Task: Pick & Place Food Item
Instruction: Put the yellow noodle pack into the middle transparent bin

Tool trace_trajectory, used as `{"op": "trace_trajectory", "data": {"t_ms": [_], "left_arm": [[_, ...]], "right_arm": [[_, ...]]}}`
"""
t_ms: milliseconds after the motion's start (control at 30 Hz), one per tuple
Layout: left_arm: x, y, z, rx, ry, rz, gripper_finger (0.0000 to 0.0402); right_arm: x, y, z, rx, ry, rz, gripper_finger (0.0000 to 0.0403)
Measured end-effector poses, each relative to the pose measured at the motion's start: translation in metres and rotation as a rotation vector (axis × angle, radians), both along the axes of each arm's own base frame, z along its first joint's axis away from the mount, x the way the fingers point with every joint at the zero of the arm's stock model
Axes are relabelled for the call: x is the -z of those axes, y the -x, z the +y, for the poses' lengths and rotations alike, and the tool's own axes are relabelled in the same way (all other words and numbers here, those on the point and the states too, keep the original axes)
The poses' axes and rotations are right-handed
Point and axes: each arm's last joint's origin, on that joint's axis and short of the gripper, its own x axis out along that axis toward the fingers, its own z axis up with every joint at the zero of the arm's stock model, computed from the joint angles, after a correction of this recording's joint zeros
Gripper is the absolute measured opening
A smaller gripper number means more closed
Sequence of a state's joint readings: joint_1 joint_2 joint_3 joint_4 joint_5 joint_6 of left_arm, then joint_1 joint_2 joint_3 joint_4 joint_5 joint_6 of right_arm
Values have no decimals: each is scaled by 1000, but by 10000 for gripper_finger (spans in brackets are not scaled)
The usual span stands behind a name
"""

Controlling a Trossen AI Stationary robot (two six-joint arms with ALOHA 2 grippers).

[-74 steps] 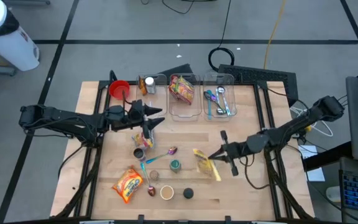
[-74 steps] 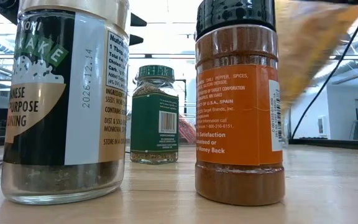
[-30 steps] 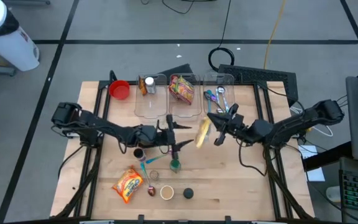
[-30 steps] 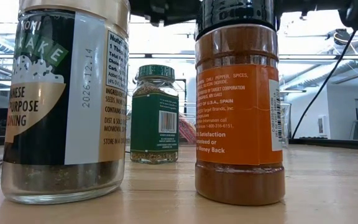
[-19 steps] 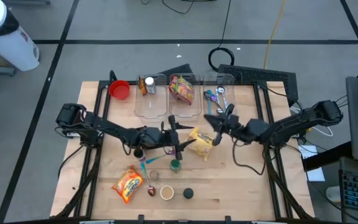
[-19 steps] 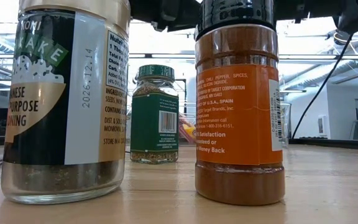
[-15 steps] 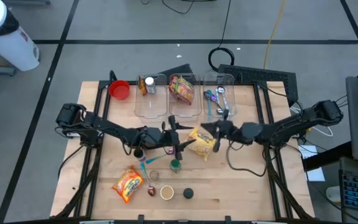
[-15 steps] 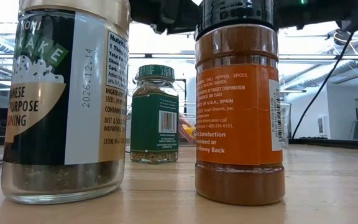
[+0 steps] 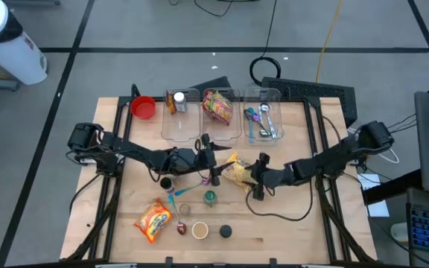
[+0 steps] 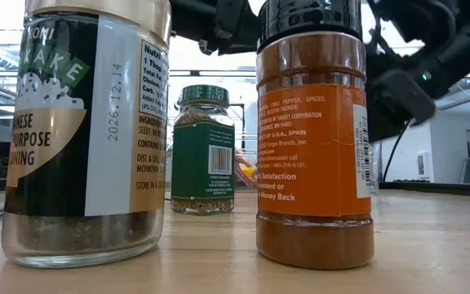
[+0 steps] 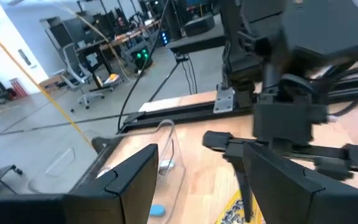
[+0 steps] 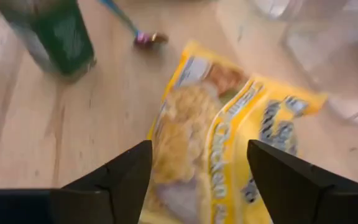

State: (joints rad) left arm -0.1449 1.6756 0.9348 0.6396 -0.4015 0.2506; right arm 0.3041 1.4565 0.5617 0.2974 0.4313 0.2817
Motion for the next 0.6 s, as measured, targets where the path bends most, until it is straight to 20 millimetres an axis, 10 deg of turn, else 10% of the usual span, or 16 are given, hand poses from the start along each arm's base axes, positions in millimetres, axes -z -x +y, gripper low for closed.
{"op": "trace_trajectory", "data": {"t_ms": [267, 600], "left_arm": [[4, 0, 3, -7, 23, 30, 244], [4, 0, 3, -8, 33, 35, 244]], "right_arm": [[16, 1, 4, 12, 19, 78, 208], [14, 3, 6, 6, 6, 77, 52]]}}
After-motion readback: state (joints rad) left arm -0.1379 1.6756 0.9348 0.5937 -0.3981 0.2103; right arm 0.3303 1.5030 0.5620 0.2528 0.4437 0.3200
